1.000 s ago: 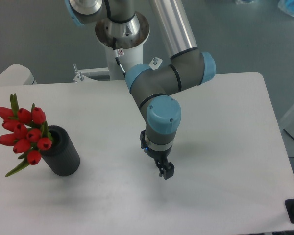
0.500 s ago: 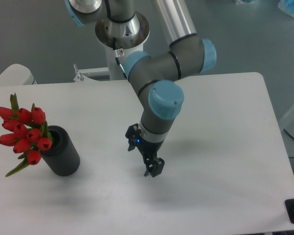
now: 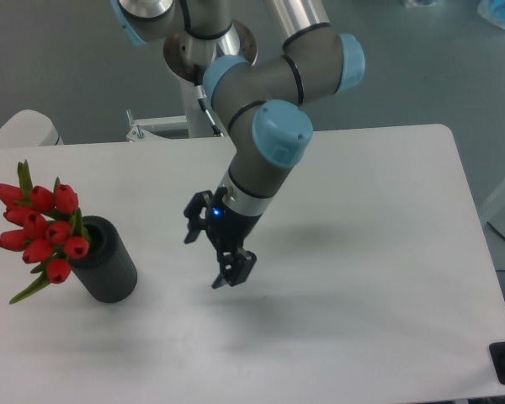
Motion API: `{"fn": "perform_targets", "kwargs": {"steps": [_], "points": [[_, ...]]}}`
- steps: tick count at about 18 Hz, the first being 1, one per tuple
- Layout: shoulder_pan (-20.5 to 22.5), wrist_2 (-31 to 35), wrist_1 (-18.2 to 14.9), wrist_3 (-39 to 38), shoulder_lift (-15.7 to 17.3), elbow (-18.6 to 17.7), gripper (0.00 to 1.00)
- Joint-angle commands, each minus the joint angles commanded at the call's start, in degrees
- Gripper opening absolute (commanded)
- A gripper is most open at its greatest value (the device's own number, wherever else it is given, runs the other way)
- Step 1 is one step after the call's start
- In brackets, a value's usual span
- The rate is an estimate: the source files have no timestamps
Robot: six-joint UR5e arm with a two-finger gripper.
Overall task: Pick up the flowers from the vase
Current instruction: 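Move the open gripper toward the red tulips in the black vase, then lower the gripper around the tulip stems and close it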
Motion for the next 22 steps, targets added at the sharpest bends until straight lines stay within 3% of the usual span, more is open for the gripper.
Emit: {"fn": "perform_targets", "kwargs": {"steps": [6, 14, 22], "points": [[-1.05, -6.77, 0.00, -3.59, 3.87, -3.44, 1.00], [-6.15, -9.60, 0.97, -6.59, 3.26, -4.05, 1.00], [-8.26, -12.14, 1.76, -7.90, 1.51, -4.58, 1.00]]}}
